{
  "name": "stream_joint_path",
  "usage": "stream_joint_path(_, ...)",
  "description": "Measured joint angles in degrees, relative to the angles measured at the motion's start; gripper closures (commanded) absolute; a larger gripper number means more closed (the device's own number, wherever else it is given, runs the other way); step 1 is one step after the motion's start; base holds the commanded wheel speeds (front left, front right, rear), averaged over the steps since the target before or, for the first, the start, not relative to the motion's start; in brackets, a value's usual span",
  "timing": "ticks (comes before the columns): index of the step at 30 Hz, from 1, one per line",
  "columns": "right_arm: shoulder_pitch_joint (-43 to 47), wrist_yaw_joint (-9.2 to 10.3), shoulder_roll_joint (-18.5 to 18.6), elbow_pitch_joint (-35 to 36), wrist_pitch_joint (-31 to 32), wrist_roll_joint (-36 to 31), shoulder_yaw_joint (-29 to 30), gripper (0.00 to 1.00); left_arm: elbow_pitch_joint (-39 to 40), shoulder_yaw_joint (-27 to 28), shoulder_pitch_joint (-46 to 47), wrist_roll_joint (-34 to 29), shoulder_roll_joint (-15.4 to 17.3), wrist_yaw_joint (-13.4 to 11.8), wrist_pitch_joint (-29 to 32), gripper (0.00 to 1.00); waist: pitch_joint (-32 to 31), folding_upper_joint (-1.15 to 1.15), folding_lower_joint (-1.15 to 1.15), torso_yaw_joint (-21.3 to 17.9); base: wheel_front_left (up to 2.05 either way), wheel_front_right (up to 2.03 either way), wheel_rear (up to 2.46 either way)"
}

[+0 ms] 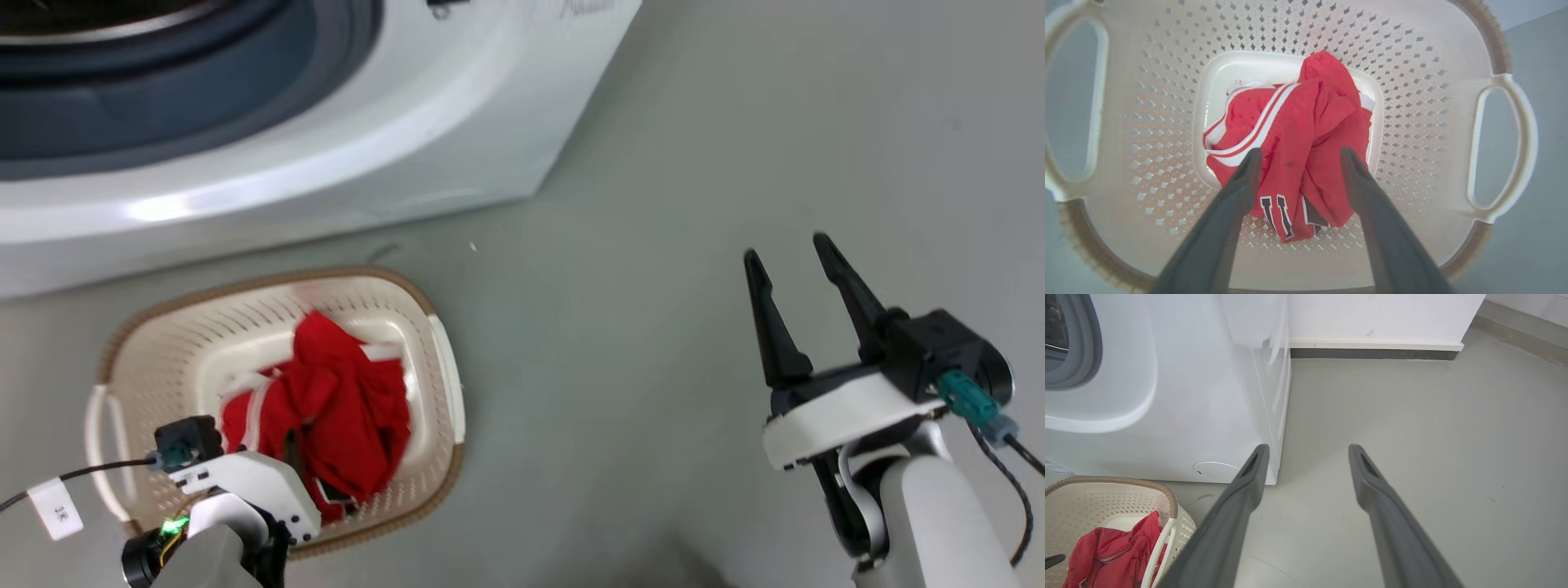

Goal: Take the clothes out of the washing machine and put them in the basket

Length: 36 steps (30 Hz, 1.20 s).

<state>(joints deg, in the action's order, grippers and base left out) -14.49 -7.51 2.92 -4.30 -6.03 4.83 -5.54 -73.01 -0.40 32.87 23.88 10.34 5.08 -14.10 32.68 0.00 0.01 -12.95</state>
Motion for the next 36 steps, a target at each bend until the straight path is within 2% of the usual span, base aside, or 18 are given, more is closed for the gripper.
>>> stream_joint_path(7, 4.9, -0.01, 0.0, 0.2, 2.3, -1.8, 2.0, 0.00, 3.4, -1.5, -3.6, -1.7, -1.0, 0.2, -0.8, 0.00, -9.4, 0.00, -0.01, 2.5, 0.00, 0.00, 0.00)
stream_joint_path(8, 7.2, -0.01, 0.0, 0.6, 3.2, -1.9, 2.7, 0.00, 8.5, -1.5, -5.6, -2.8, -1.5, -0.3, -0.9, 0.00, -13.3, 0.00, -0.01, 3.7, 0.00, 0.00, 0.00)
stream_joint_path(17, 13.5, -0.01, 0.0, 2.9, 5.6, -2.9, 4.1, 0.00, 24.0, -0.3, -13.2, -5.9, -3.3, -0.9, -1.0, 0.00, -23.6, 0.00, -0.02, 7.1, 0.00, 0.00, 0.00)
stream_joint_path(27, 16.2, -0.01, 0.0, 5.8, 7.1, -3.6, 5.8, 0.00, 45.7, -0.9, -18.4, -12.9, -3.9, -2.9, -1.0, 0.00, -30.5, 0.00, -0.02, 10.1, 0.00, 0.00, 0.00)
stream_joint_path(36, 18.6, -0.01, 0.0, 7.2, 7.7, -3.9, 6.9, 0.00, 57.9, -3.0, -23.5, -17.5, -2.7, -4.8, -0.9, 0.00, -34.1, 0.00, -0.02, 11.4, 0.00, 0.00, 0.00)
